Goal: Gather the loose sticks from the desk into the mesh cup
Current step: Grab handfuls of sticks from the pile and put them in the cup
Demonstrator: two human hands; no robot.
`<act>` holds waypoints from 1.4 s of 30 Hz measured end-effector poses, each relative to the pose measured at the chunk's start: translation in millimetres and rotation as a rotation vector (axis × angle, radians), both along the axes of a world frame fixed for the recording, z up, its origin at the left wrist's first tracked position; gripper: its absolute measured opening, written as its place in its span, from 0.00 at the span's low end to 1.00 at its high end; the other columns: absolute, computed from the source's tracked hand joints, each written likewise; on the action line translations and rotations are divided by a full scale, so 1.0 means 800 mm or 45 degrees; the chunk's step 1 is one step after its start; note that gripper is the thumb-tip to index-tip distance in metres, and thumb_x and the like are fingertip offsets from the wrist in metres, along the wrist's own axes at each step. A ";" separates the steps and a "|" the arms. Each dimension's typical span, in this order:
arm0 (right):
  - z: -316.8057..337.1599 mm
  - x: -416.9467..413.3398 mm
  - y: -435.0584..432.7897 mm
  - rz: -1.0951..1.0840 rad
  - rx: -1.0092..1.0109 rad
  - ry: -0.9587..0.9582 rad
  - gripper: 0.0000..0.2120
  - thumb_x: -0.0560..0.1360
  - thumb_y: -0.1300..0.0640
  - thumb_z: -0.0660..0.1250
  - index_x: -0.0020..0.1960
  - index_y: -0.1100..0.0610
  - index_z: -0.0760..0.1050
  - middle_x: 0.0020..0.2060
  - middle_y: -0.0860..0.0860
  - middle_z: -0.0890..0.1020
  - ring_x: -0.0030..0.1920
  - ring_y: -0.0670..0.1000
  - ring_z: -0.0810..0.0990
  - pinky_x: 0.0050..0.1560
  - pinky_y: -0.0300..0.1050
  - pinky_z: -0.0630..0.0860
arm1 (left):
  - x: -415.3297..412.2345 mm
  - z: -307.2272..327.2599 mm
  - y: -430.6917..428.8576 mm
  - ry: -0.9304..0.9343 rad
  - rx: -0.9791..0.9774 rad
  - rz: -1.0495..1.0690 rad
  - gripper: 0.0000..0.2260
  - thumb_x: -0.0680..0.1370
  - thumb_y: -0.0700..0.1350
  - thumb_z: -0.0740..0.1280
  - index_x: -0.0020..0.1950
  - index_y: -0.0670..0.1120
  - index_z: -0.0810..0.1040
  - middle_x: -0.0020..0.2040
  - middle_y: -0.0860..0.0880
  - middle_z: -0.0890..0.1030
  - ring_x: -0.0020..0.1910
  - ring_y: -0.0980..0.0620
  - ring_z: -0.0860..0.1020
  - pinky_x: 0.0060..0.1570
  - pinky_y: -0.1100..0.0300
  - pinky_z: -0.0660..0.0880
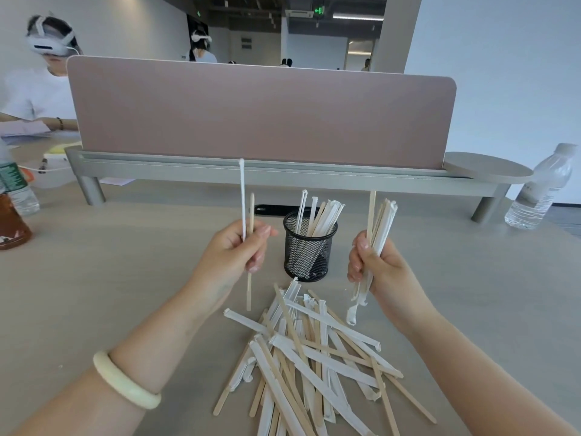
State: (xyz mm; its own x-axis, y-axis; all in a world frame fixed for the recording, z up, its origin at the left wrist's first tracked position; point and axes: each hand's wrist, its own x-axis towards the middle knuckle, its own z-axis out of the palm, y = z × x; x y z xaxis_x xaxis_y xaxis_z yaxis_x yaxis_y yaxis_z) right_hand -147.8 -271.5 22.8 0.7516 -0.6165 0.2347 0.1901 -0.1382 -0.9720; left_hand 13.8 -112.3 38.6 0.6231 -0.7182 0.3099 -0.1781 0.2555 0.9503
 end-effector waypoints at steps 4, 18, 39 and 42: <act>-0.013 0.002 0.007 -0.037 0.030 0.025 0.09 0.80 0.56 0.58 0.41 0.56 0.69 0.25 0.45 0.68 0.28 0.47 0.66 0.37 0.42 0.70 | -0.003 -0.028 -0.004 0.028 0.171 0.035 0.07 0.77 0.43 0.63 0.40 0.45 0.77 0.21 0.54 0.67 0.22 0.57 0.65 0.26 0.67 0.68; -0.010 0.004 0.005 -0.062 0.106 0.048 0.12 0.79 0.56 0.60 0.38 0.56 0.71 0.27 0.48 0.71 0.30 0.49 0.70 0.40 0.45 0.73 | -0.012 -0.027 -0.008 0.050 0.101 -0.005 0.16 0.77 0.46 0.62 0.29 0.50 0.74 0.26 0.52 0.74 0.28 0.54 0.74 0.49 0.47 0.74; 0.088 0.022 -0.037 -0.483 -0.051 -0.090 0.17 0.79 0.53 0.59 0.33 0.56 0.73 0.20 0.46 0.68 0.22 0.45 0.64 0.23 0.33 0.62 | 0.014 -0.024 0.009 -0.699 0.588 0.176 0.15 0.79 0.53 0.53 0.41 0.49 0.75 0.32 0.51 0.67 0.30 0.57 0.66 0.36 0.62 0.64; 0.098 0.056 -0.048 -0.497 -0.052 -0.103 0.17 0.78 0.53 0.61 0.31 0.56 0.74 0.20 0.49 0.69 0.21 0.45 0.65 0.23 0.34 0.62 | 0.015 -0.024 0.007 -0.661 0.570 0.178 0.15 0.80 0.52 0.53 0.41 0.48 0.76 0.29 0.54 0.64 0.26 0.60 0.66 0.31 0.66 0.63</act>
